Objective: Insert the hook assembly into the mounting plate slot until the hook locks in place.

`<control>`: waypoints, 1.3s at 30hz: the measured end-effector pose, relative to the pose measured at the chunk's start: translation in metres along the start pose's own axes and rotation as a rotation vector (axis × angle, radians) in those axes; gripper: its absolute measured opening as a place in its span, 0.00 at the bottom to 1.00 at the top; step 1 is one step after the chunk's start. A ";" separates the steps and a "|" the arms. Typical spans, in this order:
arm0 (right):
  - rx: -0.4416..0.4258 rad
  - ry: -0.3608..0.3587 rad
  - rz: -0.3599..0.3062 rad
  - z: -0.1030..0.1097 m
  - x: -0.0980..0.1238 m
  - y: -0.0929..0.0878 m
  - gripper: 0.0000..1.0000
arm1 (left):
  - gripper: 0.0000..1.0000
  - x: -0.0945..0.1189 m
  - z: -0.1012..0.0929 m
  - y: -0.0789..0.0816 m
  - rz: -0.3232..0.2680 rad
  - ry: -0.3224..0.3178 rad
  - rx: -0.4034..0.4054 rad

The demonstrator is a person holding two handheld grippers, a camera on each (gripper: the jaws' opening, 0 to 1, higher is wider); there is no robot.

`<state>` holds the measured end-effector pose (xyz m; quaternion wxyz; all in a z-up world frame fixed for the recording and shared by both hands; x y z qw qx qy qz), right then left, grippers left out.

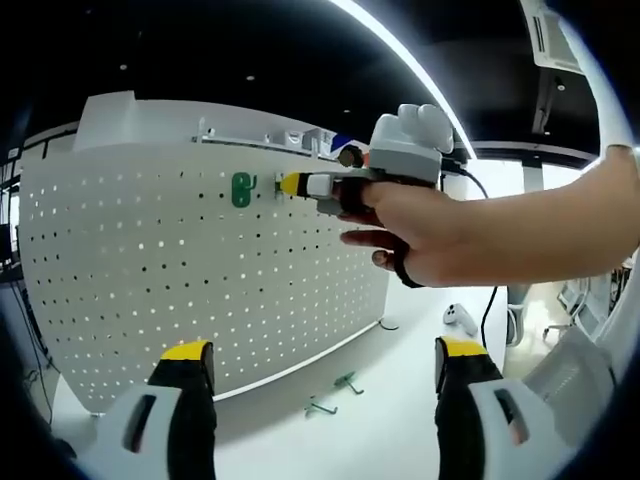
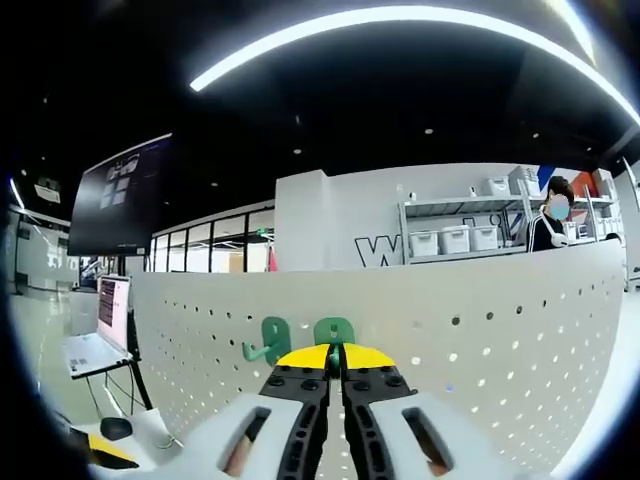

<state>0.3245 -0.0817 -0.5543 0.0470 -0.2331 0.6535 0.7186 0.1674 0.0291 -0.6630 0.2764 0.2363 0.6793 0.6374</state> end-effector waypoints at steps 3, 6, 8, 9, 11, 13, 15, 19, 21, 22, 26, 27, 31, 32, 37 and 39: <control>-0.005 -0.002 -0.003 -0.001 -0.002 -0.001 0.01 | 0.93 0.002 0.004 -0.002 0.006 0.010 0.005; -0.022 -0.005 -0.002 -0.001 -0.004 -0.002 0.01 | 0.92 0.003 0.006 -0.003 0.013 0.016 0.006; -0.002 -0.001 -0.004 -0.001 -0.005 -0.002 0.01 | 0.92 0.004 0.007 -0.003 0.018 0.019 0.007; -0.004 -0.003 -0.004 -0.001 -0.005 -0.003 0.01 | 0.92 0.004 0.008 -0.003 0.018 0.021 0.008; -0.010 -0.007 -0.004 -0.002 -0.005 -0.003 0.01 | 0.91 0.004 0.008 -0.003 0.018 0.021 0.011; -0.009 -0.009 -0.002 -0.002 -0.005 -0.003 0.01 | 0.91 0.005 0.007 -0.004 0.021 0.020 0.015; -0.009 -0.014 -0.005 -0.002 -0.006 -0.003 0.01 | 0.91 0.005 0.006 -0.005 0.026 0.020 0.016; 0.011 -0.031 -0.013 -0.001 -0.006 -0.005 0.01 | 0.90 0.004 0.004 -0.005 0.027 0.013 0.015; 0.046 -0.046 -0.022 0.001 -0.007 -0.005 0.01 | 0.91 0.005 0.004 -0.004 0.029 0.011 0.010; 0.058 -0.055 -0.029 0.001 -0.007 -0.006 0.01 | 0.91 0.005 0.005 -0.004 0.028 0.013 0.003; 0.073 -0.096 -0.036 0.002 -0.008 -0.007 0.01 | 0.90 0.011 0.014 -0.001 0.027 0.029 -0.003; 0.075 -0.106 -0.036 0.002 -0.009 -0.008 0.01 | 0.90 0.013 0.015 -0.001 0.028 0.033 0.002; 0.093 -0.128 -0.037 0.003 -0.009 -0.008 0.01 | 0.90 0.016 0.019 -0.003 0.032 0.053 0.001; 0.094 -0.132 -0.039 0.003 -0.009 -0.009 0.01 | 0.90 0.017 0.020 -0.003 0.032 0.054 0.003; 0.094 -0.154 -0.038 0.003 -0.008 -0.009 0.02 | 0.89 0.015 0.016 -0.003 0.026 0.049 0.013; 0.085 -0.162 -0.034 0.004 -0.008 -0.009 0.02 | 0.89 0.014 0.014 -0.003 0.024 0.043 0.013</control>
Point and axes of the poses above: the point that each gripper's makers call its tool centre point, and the gripper's own axes: x roughly backward along the fingers, z roughly to its left, y roughly out of its top, the point moved 3 cm from there along x, roughly backward along the fingers, and after that the axes turned 14 degrees about -z, right-handed, at the moved point
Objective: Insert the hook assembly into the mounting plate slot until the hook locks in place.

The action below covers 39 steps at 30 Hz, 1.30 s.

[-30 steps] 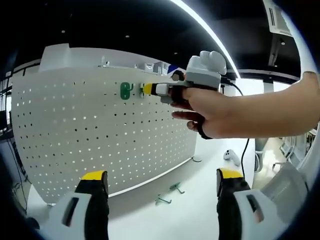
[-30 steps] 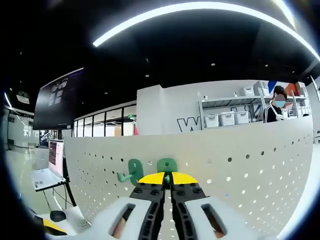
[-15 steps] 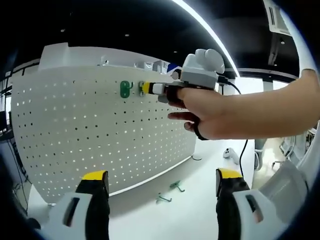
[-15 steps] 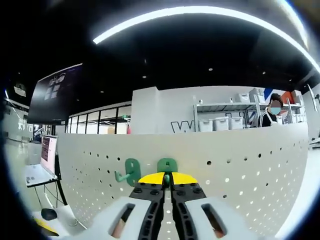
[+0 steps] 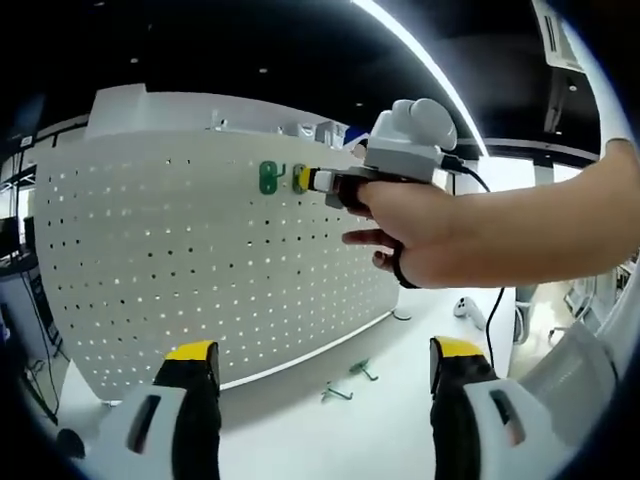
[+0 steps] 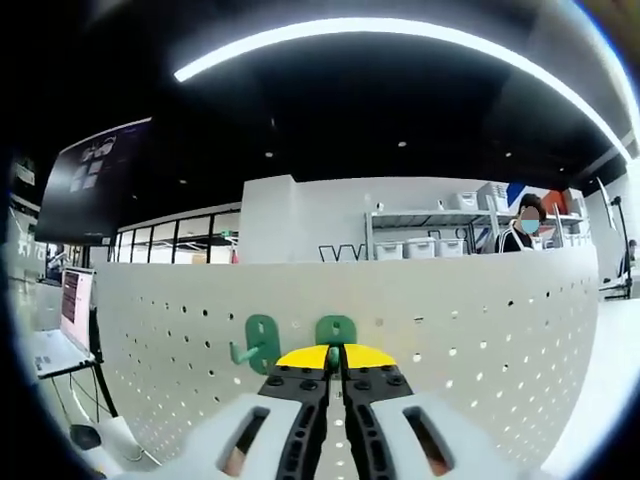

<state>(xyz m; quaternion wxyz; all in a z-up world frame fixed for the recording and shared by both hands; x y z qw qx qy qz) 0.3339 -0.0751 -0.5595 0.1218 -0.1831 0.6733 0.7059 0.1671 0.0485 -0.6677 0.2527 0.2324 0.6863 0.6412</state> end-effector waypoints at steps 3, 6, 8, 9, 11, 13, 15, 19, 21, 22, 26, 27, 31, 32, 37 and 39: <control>-0.005 0.000 0.005 0.000 0.002 -0.001 0.02 | 0.88 0.000 -0.001 -0.001 0.003 -0.008 -0.005; 0.014 0.019 0.027 0.001 0.002 -0.004 0.03 | 0.88 0.000 0.000 -0.002 0.001 -0.006 -0.001; 0.018 0.027 0.028 0.001 0.002 -0.004 0.03 | 0.88 0.001 0.001 -0.001 0.000 -0.002 -0.002; 0.018 0.028 0.029 0.000 0.002 -0.003 0.03 | 0.88 0.001 0.001 -0.001 0.000 -0.002 0.000; 0.012 0.028 0.031 0.001 0.002 -0.003 0.03 | 0.88 0.001 0.002 -0.001 -0.001 0.001 -0.001; 0.010 0.031 0.031 0.001 0.002 -0.003 0.04 | 0.88 0.001 0.003 -0.001 -0.001 0.002 -0.001; 0.009 0.044 0.031 0.002 0.002 -0.003 0.06 | 0.88 0.001 0.002 0.000 -0.003 0.002 -0.006; 0.010 0.069 0.036 0.004 0.003 -0.002 0.09 | 0.88 0.001 0.003 0.000 -0.002 0.001 -0.004; 0.013 0.079 0.039 0.005 0.004 -0.002 0.10 | 0.88 0.001 0.002 0.001 -0.007 0.002 -0.003; 0.024 0.094 0.042 0.006 0.005 -0.002 0.11 | 0.88 0.001 0.002 0.002 -0.008 0.002 -0.003; 0.080 0.165 0.039 0.012 0.008 0.000 0.20 | 0.88 0.000 0.001 0.004 -0.011 0.003 -0.008; 0.086 0.169 0.041 0.011 0.009 -0.001 0.20 | 0.88 0.000 0.002 0.005 -0.013 0.006 -0.006; 0.082 0.192 0.055 0.011 0.015 -0.005 0.28 | 0.88 -0.001 0.002 0.007 -0.017 0.008 -0.006; 0.075 0.199 0.052 0.011 0.017 -0.005 0.28 | 0.88 -0.001 0.002 0.007 -0.016 0.007 -0.009; 0.032 0.244 0.041 0.015 0.021 -0.004 0.36 | 0.88 -0.001 0.000 0.007 -0.015 0.007 -0.005; 0.005 0.251 0.044 0.015 0.024 -0.005 0.41 | 0.89 -0.001 0.000 0.006 -0.014 0.008 -0.003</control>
Point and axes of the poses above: the point that each gripper's makers call its tool centre point, and the gripper's own axes: x roughly backward along the fingers, z roughly to its left, y roughly out of its top, the point moved 3 cm from there along x, roughly backward along the fingers, and after that the axes turned 14 degrees about -z, right-handed, at the moved point
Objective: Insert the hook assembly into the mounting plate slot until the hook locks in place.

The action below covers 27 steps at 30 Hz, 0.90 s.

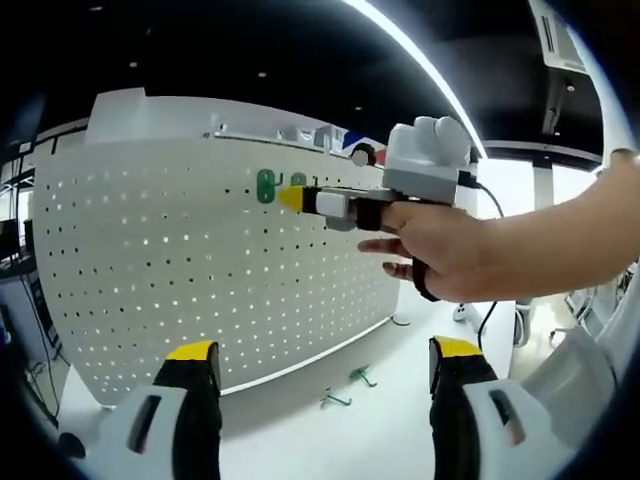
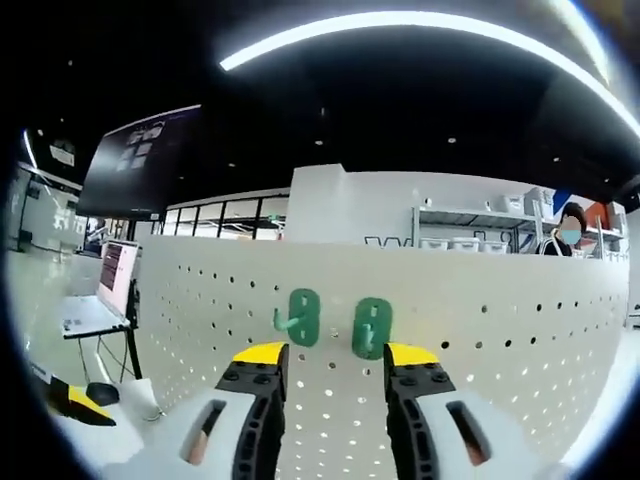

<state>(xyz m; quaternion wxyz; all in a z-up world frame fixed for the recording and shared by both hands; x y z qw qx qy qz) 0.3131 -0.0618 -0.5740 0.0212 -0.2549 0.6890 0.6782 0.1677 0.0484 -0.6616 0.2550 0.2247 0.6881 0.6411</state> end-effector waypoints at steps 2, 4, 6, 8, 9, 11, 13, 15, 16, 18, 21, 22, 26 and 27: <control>-0.019 0.008 0.000 0.000 0.002 -0.001 0.49 | 0.89 0.000 -0.001 0.000 -0.003 0.002 0.003; -0.028 0.037 0.001 0.002 0.004 -0.004 0.52 | 0.89 0.000 -0.001 -0.001 0.001 0.000 0.000; -0.085 0.063 0.005 0.006 0.006 -0.005 0.54 | 0.89 0.000 -0.001 -0.001 0.001 -0.002 -0.001; -0.067 0.077 0.004 0.006 0.008 -0.005 0.55 | 0.90 0.000 -0.001 -0.001 0.002 -0.004 -0.003; -0.074 0.087 0.003 0.007 0.008 -0.005 0.55 | 0.90 0.000 -0.001 -0.002 0.002 -0.005 -0.003; -0.101 0.100 -0.012 0.009 0.008 -0.003 0.57 | 0.90 0.000 0.000 -0.002 0.002 -0.005 -0.003; -0.096 0.096 -0.003 0.008 0.008 -0.004 0.57 | 0.90 0.000 -0.001 -0.002 0.004 -0.006 0.002; -0.103 0.112 -0.004 0.011 0.008 -0.003 0.57 | 0.90 -0.001 -0.001 -0.001 -0.002 -0.007 -0.002; -0.101 0.113 -0.004 0.011 0.008 -0.003 0.57 | 0.90 -0.001 -0.001 -0.001 -0.001 -0.008 -0.002; -0.093 0.123 0.001 0.011 0.010 -0.003 0.56 | 0.90 -0.001 -0.001 -0.002 0.000 -0.012 -0.004; -0.118 0.139 0.017 0.008 0.015 -0.005 0.54 | 0.90 -0.001 0.001 -0.001 -0.003 -0.009 -0.001; -0.129 0.153 0.018 0.009 0.016 -0.005 0.54 | 0.90 -0.001 0.001 -0.001 -0.005 -0.008 0.003; -0.137 0.187 0.016 0.005 0.024 -0.001 0.55 | 0.90 -0.001 0.000 -0.002 -0.004 -0.013 -0.003; -0.141 0.193 0.019 0.004 0.026 -0.001 0.55 | 0.90 -0.001 0.000 -0.002 -0.004 -0.014 -0.005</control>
Point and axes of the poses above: the point that each gripper's makers call its tool centre point, and the gripper's own axes: x roughly backward along the fingers, z roughly to its left, y roughly out of its top, the point moved 3 cm from there along x, roughly backward along the fingers, and after that the axes turned 14 degrees about -z, right-handed, at the moved point
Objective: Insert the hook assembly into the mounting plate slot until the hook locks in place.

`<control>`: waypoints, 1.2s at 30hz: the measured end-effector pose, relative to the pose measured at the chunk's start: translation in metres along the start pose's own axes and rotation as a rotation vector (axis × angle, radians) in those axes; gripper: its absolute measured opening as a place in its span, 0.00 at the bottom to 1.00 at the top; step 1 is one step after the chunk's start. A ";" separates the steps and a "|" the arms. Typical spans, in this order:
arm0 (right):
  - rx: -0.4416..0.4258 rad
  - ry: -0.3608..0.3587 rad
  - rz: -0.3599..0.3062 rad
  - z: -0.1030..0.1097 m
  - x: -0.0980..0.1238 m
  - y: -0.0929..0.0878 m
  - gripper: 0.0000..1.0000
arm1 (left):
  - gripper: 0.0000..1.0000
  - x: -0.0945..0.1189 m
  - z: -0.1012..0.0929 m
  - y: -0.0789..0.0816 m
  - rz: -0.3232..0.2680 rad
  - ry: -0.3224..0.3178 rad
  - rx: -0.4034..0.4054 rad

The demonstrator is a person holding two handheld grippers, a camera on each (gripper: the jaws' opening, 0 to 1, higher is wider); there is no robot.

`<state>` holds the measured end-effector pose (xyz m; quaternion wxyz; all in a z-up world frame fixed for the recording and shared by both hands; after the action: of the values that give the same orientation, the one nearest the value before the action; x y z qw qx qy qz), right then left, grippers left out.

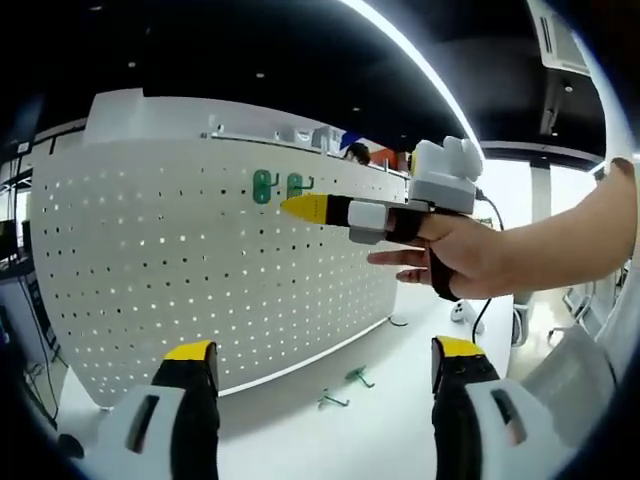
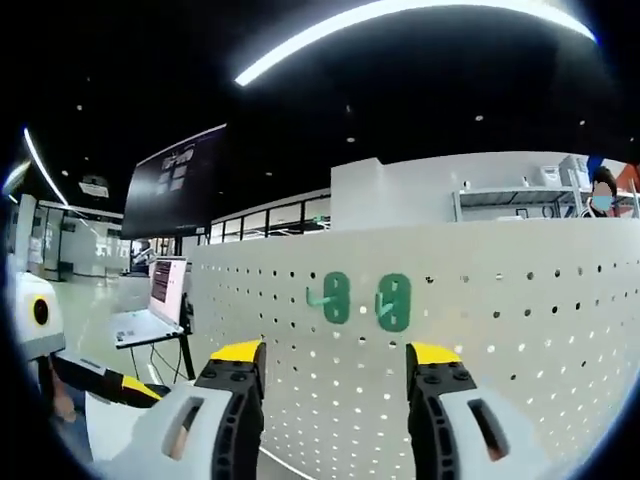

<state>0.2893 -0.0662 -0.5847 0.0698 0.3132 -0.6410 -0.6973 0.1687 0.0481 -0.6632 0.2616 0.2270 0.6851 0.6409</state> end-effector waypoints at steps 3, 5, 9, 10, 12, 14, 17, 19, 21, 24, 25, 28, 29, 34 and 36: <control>-0.010 0.012 0.007 -0.002 0.008 0.002 0.56 | 0.90 -0.001 0.000 -0.001 0.004 0.000 -0.002; -0.021 0.024 0.006 -0.001 0.013 0.005 0.58 | 0.90 -0.001 0.000 -0.001 0.006 -0.004 -0.005; -0.021 0.046 0.007 -0.001 0.023 0.006 0.60 | 0.90 -0.002 0.001 -0.003 0.008 -0.007 -0.002; -0.033 0.051 0.007 -0.001 0.024 0.006 0.61 | 0.90 -0.003 0.001 -0.003 0.008 -0.007 0.000; -0.035 0.052 0.011 0.000 0.030 0.006 0.60 | 0.90 -0.003 0.001 -0.003 0.010 -0.008 -0.007; -0.040 0.058 0.016 0.002 0.034 0.006 0.60 | 0.90 -0.003 0.001 -0.002 0.008 -0.010 -0.009; -0.059 0.073 0.014 0.006 0.042 0.007 0.60 | 0.91 -0.002 0.002 -0.003 0.007 -0.006 -0.012; -0.054 0.076 0.014 0.006 0.046 0.008 0.61 | 0.91 -0.002 0.003 -0.003 0.004 -0.001 -0.009; -0.058 0.085 0.014 0.008 0.050 0.008 0.61 | 0.91 -0.002 0.003 -0.003 0.005 0.002 -0.009; -0.059 0.100 0.017 0.008 0.057 0.008 0.63 | 0.91 -0.001 0.003 -0.004 0.006 -0.001 -0.008; -0.064 0.104 0.019 0.009 0.059 0.007 0.64 | 0.91 -0.001 0.003 -0.004 0.006 -0.002 -0.009; -0.059 0.109 0.026 0.009 0.065 0.005 0.65 | 0.91 -0.001 0.002 -0.005 0.009 -0.003 -0.007; -0.061 0.112 0.030 0.009 0.067 0.004 0.66 | 0.91 0.000 0.003 -0.005 0.010 -0.003 -0.009; -0.071 0.106 0.045 0.008 0.080 -0.002 0.71 | 0.91 0.000 0.001 -0.007 0.016 -0.012 -0.009; -0.072 0.107 0.049 0.009 0.085 -0.003 0.71 | 0.91 0.001 0.000 -0.008 0.016 -0.016 -0.008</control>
<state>0.2181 -0.1000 -0.6175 0.1325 0.3315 -0.6182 -0.7003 0.1685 0.0480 -0.6715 0.2627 0.2364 0.6785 0.6440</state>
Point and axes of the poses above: the point that each gripper's makers call its tool centre point, and the gripper's own axes: x roughly backward along the fingers, z roughly to its left, y roughly out of its top, the point moved 3 cm from there along x, roughly backward along the fingers, and after that the axes turned 14 degrees about -z, right-handed, at the moved point
